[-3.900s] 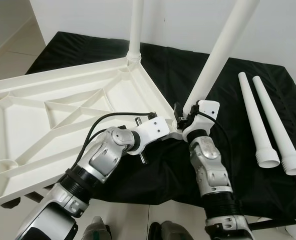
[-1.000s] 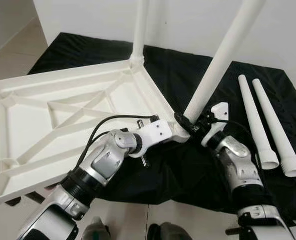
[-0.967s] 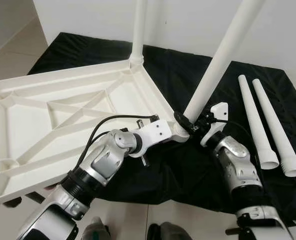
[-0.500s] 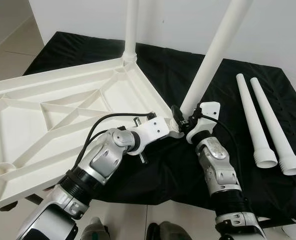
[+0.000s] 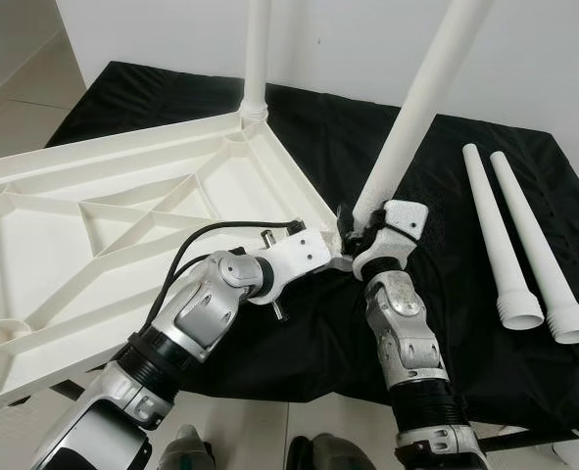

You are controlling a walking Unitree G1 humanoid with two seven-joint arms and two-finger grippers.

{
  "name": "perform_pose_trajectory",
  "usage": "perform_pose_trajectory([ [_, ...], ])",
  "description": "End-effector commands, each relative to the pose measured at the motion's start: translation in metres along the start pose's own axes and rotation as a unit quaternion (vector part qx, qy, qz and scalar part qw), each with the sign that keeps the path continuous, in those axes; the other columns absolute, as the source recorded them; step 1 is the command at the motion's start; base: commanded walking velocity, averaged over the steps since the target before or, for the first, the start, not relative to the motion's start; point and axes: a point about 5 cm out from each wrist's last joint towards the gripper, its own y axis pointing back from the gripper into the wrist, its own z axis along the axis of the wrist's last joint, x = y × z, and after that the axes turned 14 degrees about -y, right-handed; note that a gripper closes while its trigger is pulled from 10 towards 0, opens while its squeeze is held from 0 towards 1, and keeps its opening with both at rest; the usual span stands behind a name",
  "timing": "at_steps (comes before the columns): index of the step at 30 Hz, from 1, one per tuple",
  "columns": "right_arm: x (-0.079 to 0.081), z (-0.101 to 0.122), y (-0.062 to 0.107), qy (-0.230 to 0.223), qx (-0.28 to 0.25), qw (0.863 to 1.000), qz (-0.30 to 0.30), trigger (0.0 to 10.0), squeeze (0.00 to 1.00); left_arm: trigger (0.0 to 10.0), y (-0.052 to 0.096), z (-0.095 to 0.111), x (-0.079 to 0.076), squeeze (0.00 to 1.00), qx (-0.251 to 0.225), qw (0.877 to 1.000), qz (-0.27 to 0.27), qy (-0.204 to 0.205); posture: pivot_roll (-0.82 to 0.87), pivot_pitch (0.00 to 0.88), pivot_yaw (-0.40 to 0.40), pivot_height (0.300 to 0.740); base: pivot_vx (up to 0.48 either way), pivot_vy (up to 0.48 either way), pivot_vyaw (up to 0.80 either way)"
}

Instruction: Building children table

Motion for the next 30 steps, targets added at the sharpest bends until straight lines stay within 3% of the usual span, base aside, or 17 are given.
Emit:
perform_pose_trajectory([
  [1,-0.003,0.004,0.001,-0.006,-0.010,1.000,-0.001,10.0,1.00,10.0,-0.003,0.012,-0.006,0.00,-0.027,0.999,-0.011,-0.020,-0.01,0.027,-0.090,0.740,0.000,0.000,0.00],
  [6,-0.006,0.004,0.003,-0.004,-0.002,1.000,0.014,10.0,1.00,10.0,-0.003,0.011,-0.006,0.00,-0.025,0.999,-0.010,-0.020,-0.01,0.025,-0.092,0.740,0.000,0.000,0.00],
  [12,-0.022,0.009,0.001,0.023,0.017,0.998,0.057,10.0,1.00,10.0,-0.002,0.010,-0.005,0.00,-0.023,1.000,-0.009,-0.019,0.00,0.016,-0.093,0.740,0.000,0.000,0.00],
  [13,-0.027,0.011,0.001,0.031,0.025,0.996,0.079,10.0,0.00,10.0,-0.002,0.010,-0.005,0.00,-0.023,1.000,-0.009,-0.019,0.00,0.012,-0.092,0.740,0.000,0.000,0.00],
  [20,-0.054,0.025,0.000,0.051,0.067,0.981,0.173,10.0,0.00,10.0,-0.002,0.009,-0.005,0.00,-0.023,1.000,-0.009,-0.019,-0.01,0.004,-0.088,0.740,0.000,0.000,0.00],
  [24,-0.059,0.026,0.001,0.051,0.081,0.977,0.192,10.0,0.00,10.0,-0.003,0.009,-0.006,0.00,-0.023,0.999,-0.010,-0.019,-0.01,0.003,-0.086,0.740,0.000,0.000,0.00],
  [26,-0.065,0.024,0.004,0.050,0.105,0.970,0.215,10.0,0.00,10.0,-0.003,0.010,-0.006,0.00,-0.024,0.999,-0.011,-0.020,-0.01,0.002,-0.085,0.740,0.000,0.000,0.00],
  [27,-0.073,0.020,0.008,0.055,0.146,0.956,0.250,10.0,0.00,10.0,-0.004,0.010,-0.006,0.00,-0.025,0.999,-0.012,-0.021,-0.01,0.001,-0.083,0.740,0.000,0.000,0.00],
  [30,-0.075,0.019,0.008,0.061,0.155,0.952,0.258,10.0,0.00,10.0,-0.004,0.011,-0.006,0.00,-0.025,0.999,-0.013,-0.021,-0.01,0.001,-0.083,0.740,0.000,0.000,0.00],
])
